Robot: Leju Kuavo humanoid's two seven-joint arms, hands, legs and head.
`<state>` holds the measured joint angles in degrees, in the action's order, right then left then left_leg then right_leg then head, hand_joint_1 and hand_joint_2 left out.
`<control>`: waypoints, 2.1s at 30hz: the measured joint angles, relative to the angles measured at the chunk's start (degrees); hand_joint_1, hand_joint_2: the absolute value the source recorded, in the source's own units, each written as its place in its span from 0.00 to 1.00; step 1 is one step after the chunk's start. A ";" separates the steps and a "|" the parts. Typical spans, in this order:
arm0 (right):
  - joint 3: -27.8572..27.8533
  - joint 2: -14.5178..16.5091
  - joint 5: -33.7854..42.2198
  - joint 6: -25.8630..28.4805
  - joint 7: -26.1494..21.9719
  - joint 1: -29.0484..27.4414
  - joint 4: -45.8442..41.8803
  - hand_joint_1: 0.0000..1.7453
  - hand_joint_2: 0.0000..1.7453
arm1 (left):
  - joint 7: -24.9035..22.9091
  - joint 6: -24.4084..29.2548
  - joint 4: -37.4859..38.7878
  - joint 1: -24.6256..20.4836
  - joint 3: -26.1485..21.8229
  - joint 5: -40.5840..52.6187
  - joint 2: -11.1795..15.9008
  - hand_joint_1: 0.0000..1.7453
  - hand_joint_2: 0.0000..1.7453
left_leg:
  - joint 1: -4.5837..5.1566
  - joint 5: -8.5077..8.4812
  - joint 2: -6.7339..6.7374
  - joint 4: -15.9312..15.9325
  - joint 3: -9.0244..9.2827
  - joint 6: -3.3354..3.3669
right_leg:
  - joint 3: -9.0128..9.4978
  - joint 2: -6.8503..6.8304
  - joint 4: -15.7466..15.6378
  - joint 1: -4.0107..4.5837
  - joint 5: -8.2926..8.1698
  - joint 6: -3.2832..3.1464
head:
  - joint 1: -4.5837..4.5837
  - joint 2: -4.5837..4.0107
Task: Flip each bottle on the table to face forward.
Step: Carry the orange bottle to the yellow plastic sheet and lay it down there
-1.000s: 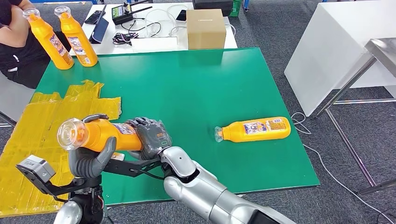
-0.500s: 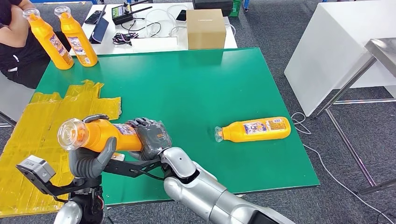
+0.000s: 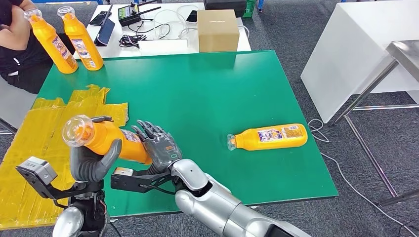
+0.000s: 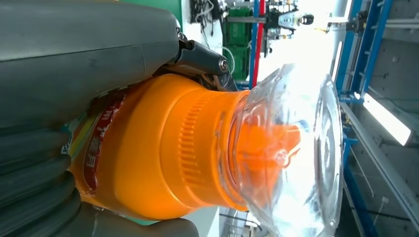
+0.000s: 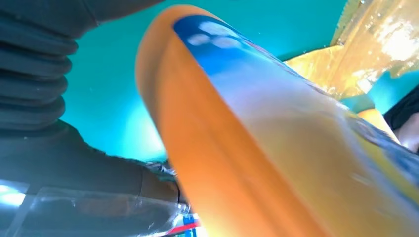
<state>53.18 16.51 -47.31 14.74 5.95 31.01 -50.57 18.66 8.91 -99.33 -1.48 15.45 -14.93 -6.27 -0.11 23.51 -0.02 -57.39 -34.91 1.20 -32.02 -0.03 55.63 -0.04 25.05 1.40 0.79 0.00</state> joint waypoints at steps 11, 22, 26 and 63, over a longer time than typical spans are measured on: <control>0.00 -0.73 -0.01 -0.20 0.00 -0.72 -0.16 0.00 0.00 | 0.05 0.00 0.35 -0.34 -1.15 0.09 0.21 1.00 1.00 | 0.00 0.00 0.00 0.00 0.00 0.00 | 0.00 0.00 0.00 0.00 0.00 0.00 | 0.00 0.00; 0.01 -2.46 -0.51 -3.75 -0.15 -2.32 -5.05 0.00 0.00 | 2.46 7.43 3.87 -3.15 -4.21 16.87 0.93 1.00 1.00 | 0.00 -0.01 -0.01 0.00 0.00 0.00 | 0.00 -0.01 0.00 0.00 0.00 0.00 | 0.00 0.00; -0.04 -3.60 -0.51 -4.96 -0.15 -3.07 -8.36 0.00 0.00 | 2.91 14.85 7.93 -6.04 -6.35 35.55 2.64 1.00 1.00 | -0.01 -0.03 0.00 0.00 0.01 -0.03 | 0.01 0.00 0.02 0.01 -0.01 -0.01 | 0.00 0.00; -8.71 -13.23 -0.94 -6.30 -1.57 -15.45 -34.17 0.00 0.00 | -8.53 14.48 42.12 -11.33 -0.60 87.76 13.05 0.17 0.25 | -0.02 -0.03 0.07 0.00 -0.01 -0.04 | -0.03 0.02 0.01 0.01 -0.10 -0.15 | 0.00 0.00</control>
<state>44.47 3.28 -48.25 8.44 4.38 15.55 -84.74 10.13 23.38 -57.21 -12.81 14.85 72.83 6.78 -0.13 23.49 0.06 -57.38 -34.92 1.16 -32.05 -0.01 55.63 -0.03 24.95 1.25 0.79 0.00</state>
